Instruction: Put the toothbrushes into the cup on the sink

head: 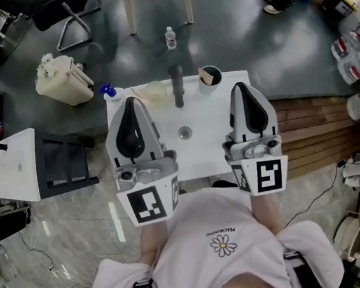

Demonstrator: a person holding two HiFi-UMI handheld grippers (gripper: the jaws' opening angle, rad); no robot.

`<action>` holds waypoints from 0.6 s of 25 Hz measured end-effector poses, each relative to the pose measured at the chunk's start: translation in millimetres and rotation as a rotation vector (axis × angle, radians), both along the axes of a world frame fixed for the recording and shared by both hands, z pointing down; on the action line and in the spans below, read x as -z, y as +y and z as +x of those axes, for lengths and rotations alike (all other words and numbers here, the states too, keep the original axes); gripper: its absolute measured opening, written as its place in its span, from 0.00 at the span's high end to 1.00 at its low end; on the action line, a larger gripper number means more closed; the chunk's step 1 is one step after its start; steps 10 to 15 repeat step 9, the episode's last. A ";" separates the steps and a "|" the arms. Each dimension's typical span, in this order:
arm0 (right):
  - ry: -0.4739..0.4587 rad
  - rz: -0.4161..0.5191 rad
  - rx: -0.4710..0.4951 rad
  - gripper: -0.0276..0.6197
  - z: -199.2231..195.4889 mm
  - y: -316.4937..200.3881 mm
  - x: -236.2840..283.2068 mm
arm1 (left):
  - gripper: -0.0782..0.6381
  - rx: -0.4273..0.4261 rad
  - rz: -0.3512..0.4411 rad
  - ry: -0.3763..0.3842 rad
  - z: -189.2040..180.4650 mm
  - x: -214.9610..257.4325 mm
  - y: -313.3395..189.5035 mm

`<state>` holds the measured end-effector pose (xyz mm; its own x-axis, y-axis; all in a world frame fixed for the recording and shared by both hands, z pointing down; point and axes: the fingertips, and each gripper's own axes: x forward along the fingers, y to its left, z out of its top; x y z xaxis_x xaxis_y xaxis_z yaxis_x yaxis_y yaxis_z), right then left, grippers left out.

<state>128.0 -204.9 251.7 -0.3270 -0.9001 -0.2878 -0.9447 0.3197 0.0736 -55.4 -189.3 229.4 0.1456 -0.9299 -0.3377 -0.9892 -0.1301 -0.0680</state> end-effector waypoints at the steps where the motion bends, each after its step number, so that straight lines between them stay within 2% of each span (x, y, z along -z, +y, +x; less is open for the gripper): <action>1: 0.000 0.000 0.001 0.94 -0.7 -0.5 -0.1 | 0.87 0.000 0.000 0.000 -0.7 0.0 -0.1; 15: 0.003 -0.003 0.001 0.94 -0.3 -1.7 -0.3 | 0.87 0.005 0.001 0.002 -2.3 0.7 -0.2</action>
